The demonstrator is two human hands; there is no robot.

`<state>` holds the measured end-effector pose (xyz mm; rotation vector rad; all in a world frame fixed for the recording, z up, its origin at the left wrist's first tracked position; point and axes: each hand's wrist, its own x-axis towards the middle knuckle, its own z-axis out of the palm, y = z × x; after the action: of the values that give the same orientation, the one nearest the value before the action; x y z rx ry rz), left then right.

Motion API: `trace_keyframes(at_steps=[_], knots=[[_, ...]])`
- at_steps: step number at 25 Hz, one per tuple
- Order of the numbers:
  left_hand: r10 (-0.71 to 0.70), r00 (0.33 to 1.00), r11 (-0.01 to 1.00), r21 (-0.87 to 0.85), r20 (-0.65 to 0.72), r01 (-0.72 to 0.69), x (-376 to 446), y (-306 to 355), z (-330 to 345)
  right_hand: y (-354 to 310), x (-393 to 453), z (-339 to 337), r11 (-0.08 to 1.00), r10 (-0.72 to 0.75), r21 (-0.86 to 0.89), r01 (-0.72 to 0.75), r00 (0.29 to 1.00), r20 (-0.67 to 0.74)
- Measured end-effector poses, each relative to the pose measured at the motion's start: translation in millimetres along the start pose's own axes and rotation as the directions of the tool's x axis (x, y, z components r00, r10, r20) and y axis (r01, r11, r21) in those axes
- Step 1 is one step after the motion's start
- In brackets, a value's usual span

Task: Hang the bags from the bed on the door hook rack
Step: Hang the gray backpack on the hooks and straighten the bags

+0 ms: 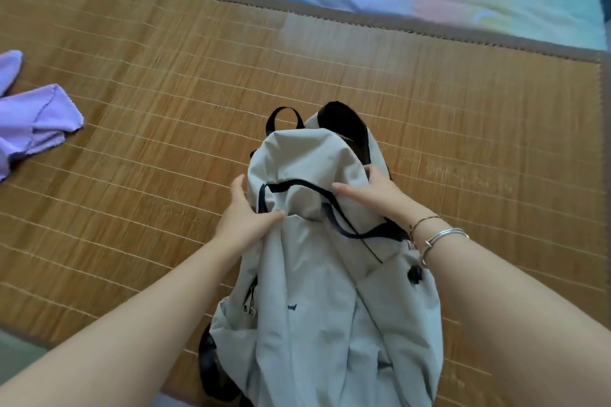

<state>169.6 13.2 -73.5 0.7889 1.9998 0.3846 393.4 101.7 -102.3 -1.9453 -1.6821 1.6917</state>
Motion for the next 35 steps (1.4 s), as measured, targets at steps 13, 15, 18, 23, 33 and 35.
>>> trace_keyframes(at_steps=[13,15,18,23,33,35], knots=[[0.424,0.811,0.893,-0.037,0.403,-0.448,-137,88,-75,-87,-228,-58,0.921,-0.122,0.355,0.157,0.985,-0.119],[0.524,0.755,0.846,-0.136,0.394,-0.516,-172,104,-91,-100,-290,-60,0.912,-0.159,0.329,0.247,0.949,-0.274],[0.715,0.664,0.698,-0.167,0.219,-0.697,-241,145,-110,-102,-389,-58,0.921,-0.176,0.246,0.302,0.886,-0.430],[0.906,0.305,0.349,-0.113,0.295,-0.930,-388,221,-76,-83,-530,-72,0.927,-0.177,0.186,0.325,0.818,-0.548],[0.525,-0.137,0.178,-0.266,0.840,-0.947,-718,209,119,99,-857,-93,0.964,0.020,0.162,0.210,0.553,-0.833],[0.496,-0.242,0.206,-0.384,0.834,-0.900,-801,190,173,150,-929,-83,0.952,0.111,0.229,0.202,0.470,-0.875]])
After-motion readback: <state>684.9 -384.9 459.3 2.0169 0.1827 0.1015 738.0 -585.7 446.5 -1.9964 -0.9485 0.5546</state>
